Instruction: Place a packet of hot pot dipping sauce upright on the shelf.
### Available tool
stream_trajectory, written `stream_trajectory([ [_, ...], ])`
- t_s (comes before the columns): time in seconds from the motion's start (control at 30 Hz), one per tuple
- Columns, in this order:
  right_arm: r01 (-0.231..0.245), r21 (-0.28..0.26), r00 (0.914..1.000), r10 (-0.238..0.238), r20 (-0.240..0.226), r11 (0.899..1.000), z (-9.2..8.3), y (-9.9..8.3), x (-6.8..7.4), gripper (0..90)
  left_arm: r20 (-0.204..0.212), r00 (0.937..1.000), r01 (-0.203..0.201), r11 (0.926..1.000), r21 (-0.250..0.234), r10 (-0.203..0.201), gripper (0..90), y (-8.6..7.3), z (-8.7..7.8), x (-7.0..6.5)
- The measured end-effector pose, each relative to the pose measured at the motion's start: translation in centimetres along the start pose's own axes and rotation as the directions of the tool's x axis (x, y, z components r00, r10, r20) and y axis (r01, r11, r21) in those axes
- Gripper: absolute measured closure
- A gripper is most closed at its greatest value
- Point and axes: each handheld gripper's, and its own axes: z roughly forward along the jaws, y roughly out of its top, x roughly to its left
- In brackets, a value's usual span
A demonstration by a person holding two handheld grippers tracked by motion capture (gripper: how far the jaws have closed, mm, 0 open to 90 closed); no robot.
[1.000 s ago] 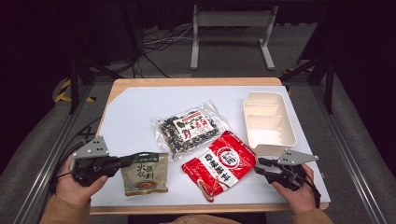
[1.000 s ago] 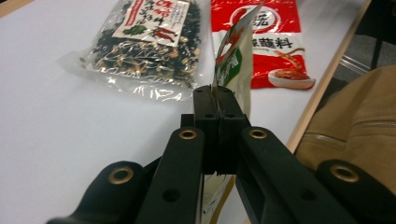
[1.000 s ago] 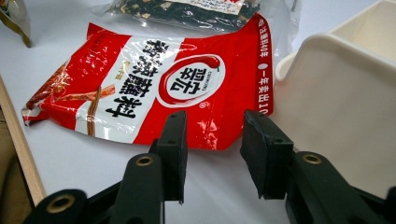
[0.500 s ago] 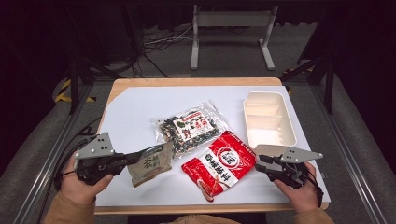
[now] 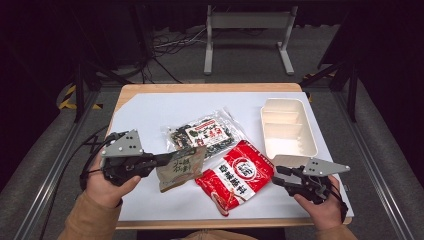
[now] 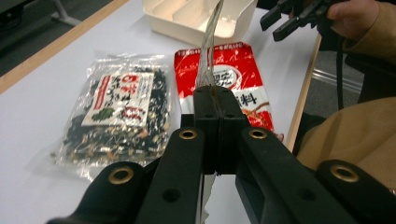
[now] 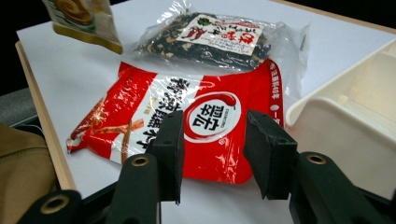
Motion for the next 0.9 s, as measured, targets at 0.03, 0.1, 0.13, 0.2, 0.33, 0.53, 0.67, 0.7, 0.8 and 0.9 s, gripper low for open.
stream_trajectory([
  [0.03, 0.004, -0.004, 1.0000, -0.004, -0.001, 1.000, -0.1, 0.1, 0.1, 57.7, 0.000, 1.0000, 0.000, 1.0000, 0.000, 0.000, 89.8, 0.0, 0.0, 0.0],
  [0.1, 0.009, -0.009, 0.9999, -0.009, -0.006, 1.000, -0.1, 0.4, 0.2, 57.8, 0.030, 0.9995, -0.008, 0.9996, -0.027, 0.009, 89.8, 0.5, 1.0, 0.3],
  [0.13, 0.009, -0.009, 0.9999, -0.009, -0.006, 1.000, -0.1, 0.4, 0.2, 57.8, 0.030, 0.9995, -0.008, 0.9996, -0.027, 0.009, 89.8, 0.5, 1.0, 0.3],
  [0.2, 0.012, -0.019, 0.9997, -0.013, -0.019, 1.000, 0.0, 0.6, 0.3, 58.0, 0.049, 0.9987, -0.013, 0.9992, -0.038, 0.015, 89.8, 0.9, 1.7, 0.6],
  [0.33, 0.013, -0.024, 0.9993, -0.014, -0.036, 1.000, 0.2, 0.9, 0.3, 58.4, 0.067, 0.9976, -0.012, 0.9987, -0.049, 0.015, 89.8, 1.4, 2.8, 0.9],
  [0.53, 0.017, -0.008, 0.9976, -0.017, -0.068, 1.000, 1.0, 1.8, 0.6, 59.3, 0.087, 0.9956, -0.030, 0.9975, -0.064, 0.035, 89.8, 2.2, 4.3, 1.1],
  [0.67, 0.042, -0.005, 0.9945, -0.042, -0.096, 0.999, 1.5, 2.9, 0.9, 56.4, 0.099, 0.9938, -0.044, 0.9954, -0.085, 0.052, 89.8, 2.3, 5.1, 1.4],
  [0.7, 0.051, -0.011, 0.9935, -0.052, -0.101, 0.999, 1.7, 3.2, 0.9, 56.3, 0.102, 0.9929, -0.052, 0.9949, -0.086, 0.061, 89.7, 2.3, 5.2, 1.5],
  [0.8, 0.071, -0.018, 0.9896, -0.073, -0.124, 0.997, 2.3, 3.9, 1.0, 55.5, 0.110, 0.9915, -0.060, 0.9940, -0.092, 0.070, 89.8, 2.3, 5.7, 1.7],
  [0.9, 0.092, -0.029, 0.9827, -0.096, -0.159, 0.995, 3.6, 5.0, 1.1, 54.3, 0.131, 0.9879, -0.070, 0.9923, -0.103, 0.083, 89.8, 2.1, 6.2, 1.8],
])
